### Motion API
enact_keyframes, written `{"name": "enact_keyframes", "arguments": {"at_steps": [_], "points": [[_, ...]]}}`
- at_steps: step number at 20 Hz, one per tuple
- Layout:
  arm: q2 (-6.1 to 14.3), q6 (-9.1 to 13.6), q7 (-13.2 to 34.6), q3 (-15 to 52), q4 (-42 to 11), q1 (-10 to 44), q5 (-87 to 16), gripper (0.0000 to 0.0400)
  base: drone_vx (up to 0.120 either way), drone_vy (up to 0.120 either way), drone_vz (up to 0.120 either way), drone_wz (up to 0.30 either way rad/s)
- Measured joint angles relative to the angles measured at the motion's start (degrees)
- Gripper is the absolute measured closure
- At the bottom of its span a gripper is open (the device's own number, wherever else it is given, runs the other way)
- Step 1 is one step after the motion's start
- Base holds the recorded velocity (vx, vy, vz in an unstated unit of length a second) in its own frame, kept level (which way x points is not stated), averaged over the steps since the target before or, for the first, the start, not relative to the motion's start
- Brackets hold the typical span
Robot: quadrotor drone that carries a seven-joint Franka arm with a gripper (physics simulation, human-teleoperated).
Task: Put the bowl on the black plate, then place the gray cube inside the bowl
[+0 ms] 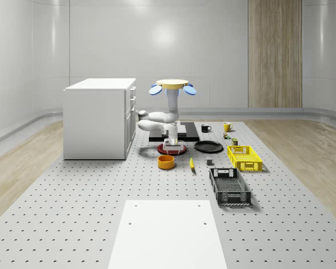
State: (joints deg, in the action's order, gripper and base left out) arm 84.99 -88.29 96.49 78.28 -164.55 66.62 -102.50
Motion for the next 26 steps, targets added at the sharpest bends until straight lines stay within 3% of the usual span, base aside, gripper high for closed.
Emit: {"name": "enact_keyframes", "arguments": {"at_steps": [6, 8, 15, 20, 26], "points": [[0.5, -0.5, 0.1, 0.1, 0.0, 0.1, 0.2, 0.0, 0.12, 0.033, 0.0, 0.0], [0.7, -0.7, 0.1, 0.1, 0.0, 0.2, 0.3, 0.0, 0.12, -0.1, 0.0, 0.0], [1.3, -1.2, 0.2, 0.2, 0.1, 0.3, 0.5, 0.0, 0.0, 0.0, -0.006, 0.0], [1.6, -1.5, 0.3, 0.2, 0.1, 0.4, 0.6, 0.0, 0.0, 0.0, -0.096, 0.0], [2.2, -3.1, 0.3, -3.1, 0.7, 0.7, -2.4, 0.0, 0.0, 0.0, 0.0, 0.0]]}}
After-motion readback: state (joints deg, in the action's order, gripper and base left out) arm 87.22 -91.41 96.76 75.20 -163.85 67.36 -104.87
